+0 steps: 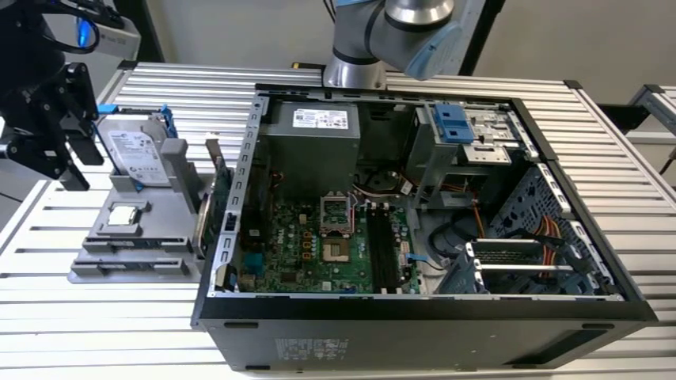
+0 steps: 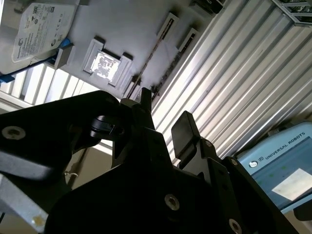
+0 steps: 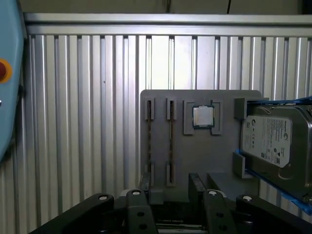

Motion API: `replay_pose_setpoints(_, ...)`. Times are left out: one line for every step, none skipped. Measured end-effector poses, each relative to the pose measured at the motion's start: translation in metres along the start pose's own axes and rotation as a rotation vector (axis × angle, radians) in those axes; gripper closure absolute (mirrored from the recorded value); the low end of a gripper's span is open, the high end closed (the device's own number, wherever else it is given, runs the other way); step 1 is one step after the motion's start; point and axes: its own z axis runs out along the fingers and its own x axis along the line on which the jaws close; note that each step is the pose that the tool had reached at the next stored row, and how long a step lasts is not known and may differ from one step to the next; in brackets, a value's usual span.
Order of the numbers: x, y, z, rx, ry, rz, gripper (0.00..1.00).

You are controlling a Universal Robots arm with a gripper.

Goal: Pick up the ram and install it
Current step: 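Pick up the ram and move it above insertion slot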

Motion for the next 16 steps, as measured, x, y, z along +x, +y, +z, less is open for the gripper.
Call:
replay_pose_setpoints(0.0,0.0,0.0001,-0.0001,0.0001,0.0,0.0)
replay_pose_setpoints(0.0,0.0,0.0007,0.0,0.0,0.0,0.0)
replay_pose_setpoints(0.0,0.0,0.0018,-0.0001,0.0,0.0,0.0)
replay_pose_setpoints(0.0,0.0,0.002,-0.0001,0.0,0.0,0.0)
replay_pose_setpoints(0.0,0.0,0.0022,-0.0001,0.0,0.0,0.0)
replay_pose_setpoints(0.0,0.0,0.0024,0.0,0.0,0.0,0.0)
replay_pose_setpoints(0.0,0.0,0.0026,0.0,0.0,0.0,0.0)
replay_pose_setpoints(0.0,0.0,0.0028,0.0,0.0,0.0,0.0)
replay_pose_setpoints(0.0,0.0,0.003,0.0,0.0,0.0,0.0)
replay_pose_setpoints(0.0,0.0,0.0032,0.0,0.0,0.0,0.0)
replay_pose_setpoints(0.0,0.0,0.0034,0.0,0.0,0.0,0.0)
replay_pose_setpoints(0.0,0.0,0.0036,-0.0001,0.0,0.0,0.0)
replay_pose_setpoints(0.0,0.0,0.0039,0.0,0.0,0.0,0.0)
replay_pose_setpoints(0.0,0.0,0.0041,0.0,0.0,0.0,0.0)
replay_pose_setpoints(0.0,0.0,0.0043,-0.0001,0.0,0.0,0.0)
replay_pose_setpoints(0.0,0.0,0.0045,0.0,0.0,0.0,0.0)
